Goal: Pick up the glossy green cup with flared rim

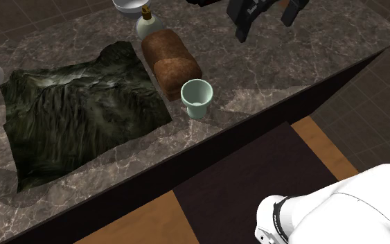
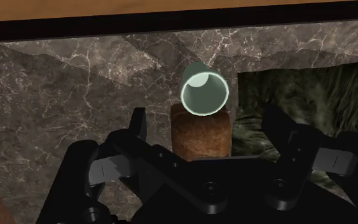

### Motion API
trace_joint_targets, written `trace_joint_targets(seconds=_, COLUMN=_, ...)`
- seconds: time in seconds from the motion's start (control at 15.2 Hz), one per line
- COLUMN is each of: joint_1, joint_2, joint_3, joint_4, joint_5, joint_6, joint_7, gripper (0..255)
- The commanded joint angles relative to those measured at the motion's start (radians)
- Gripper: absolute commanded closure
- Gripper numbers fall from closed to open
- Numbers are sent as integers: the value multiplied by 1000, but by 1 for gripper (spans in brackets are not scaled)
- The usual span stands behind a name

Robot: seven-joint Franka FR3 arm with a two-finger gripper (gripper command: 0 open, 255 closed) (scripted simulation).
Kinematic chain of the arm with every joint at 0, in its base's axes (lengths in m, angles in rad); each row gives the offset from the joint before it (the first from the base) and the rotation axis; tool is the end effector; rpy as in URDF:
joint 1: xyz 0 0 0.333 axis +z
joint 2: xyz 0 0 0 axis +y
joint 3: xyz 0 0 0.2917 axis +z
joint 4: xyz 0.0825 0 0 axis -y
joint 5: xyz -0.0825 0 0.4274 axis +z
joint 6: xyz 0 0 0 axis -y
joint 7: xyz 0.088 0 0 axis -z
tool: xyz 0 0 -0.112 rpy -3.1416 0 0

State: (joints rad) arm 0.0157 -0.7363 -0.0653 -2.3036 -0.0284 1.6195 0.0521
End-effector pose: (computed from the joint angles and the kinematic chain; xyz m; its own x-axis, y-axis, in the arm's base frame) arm 0.3857 -0.0265 0.5805 0.9951 -0.0855 0.0502 -0.0847 -0.9962 -0.0181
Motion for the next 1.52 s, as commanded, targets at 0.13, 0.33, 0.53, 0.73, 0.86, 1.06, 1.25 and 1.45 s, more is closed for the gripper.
trace_joint_targets(seconds=0.13, joint_1=1, joint_2=15, joint_3=-8, joint_4=-55, joint_5=2, joint_6=74, joint_7=-7, gripper=0)
trace_joint_targets(seconds=0.33, joint_1=4, joint_2=49, joint_3=-21, joint_4=-128, joint_5=7, joint_6=187, joint_7=-19, gripper=0)
trace_joint_targets(seconds=0.53, joint_1=8, joint_2=99, joint_3=-34, joint_4=-188, joint_5=13, joint_6=303, joint_7=-32, gripper=0)
trace_joint_targets(seconds=0.73, joint_1=15, joint_2=165, joint_3=-47, joint_4=-236, joint_5=22, joint_6=422, joint_7=-48, gripper=0)
trace_joint_targets(seconds=0.86, joint_1=21, joint_2=217, joint_3=-57, joint_4=-260, joint_5=31, joint_6=503, joint_7=-61, gripper=0)
trace_joint_targets(seconds=1.06, joint_1=33, joint_2=309, joint_3=-72, joint_4=-284, joint_5=50, joint_6=624, joint_7=-84, gripper=0)
trace_joint_targets(seconds=1.25, joint_1=49, joint_2=415, joint_3=-88, joint_4=-293, joint_5=80, joint_6=743, joint_7=-114, gripper=0)
trace_joint_targets(seconds=1.45, joint_1=70, joint_2=531, joint_3=-103, joint_4=-286, joint_5=127, joint_6=856, joint_7=-157, gripper=0)
